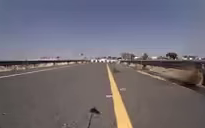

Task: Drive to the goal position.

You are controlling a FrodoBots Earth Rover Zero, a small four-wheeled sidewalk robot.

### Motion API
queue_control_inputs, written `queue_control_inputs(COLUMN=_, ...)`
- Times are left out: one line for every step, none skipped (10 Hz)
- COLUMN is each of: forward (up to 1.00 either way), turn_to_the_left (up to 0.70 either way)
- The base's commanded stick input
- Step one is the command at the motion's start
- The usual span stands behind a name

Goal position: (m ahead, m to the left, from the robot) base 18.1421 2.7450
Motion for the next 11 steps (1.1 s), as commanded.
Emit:
queue_control_inputs(forward=1.0, turn_to_the_left=-0.01)
queue_control_inputs(forward=1.0, turn_to_the_left=-0.01)
queue_control_inputs(forward=1.0, turn_to_the_left=-0.01)
queue_control_inputs(forward=1.0, turn_to_the_left=-0.01)
queue_control_inputs(forward=1.0, turn_to_the_left=-0.01)
queue_control_inputs(forward=1.0, turn_to_the_left=-0.01)
queue_control_inputs(forward=1.0, turn_to_the_left=-0.01)
queue_control_inputs(forward=1.0, turn_to_the_left=-0.01)
queue_control_inputs(forward=1.0, turn_to_the_left=-0.01)
queue_control_inputs(forward=1.0, turn_to_the_left=0.04)
queue_control_inputs(forward=1.0, turn_to_the_left=0.11)
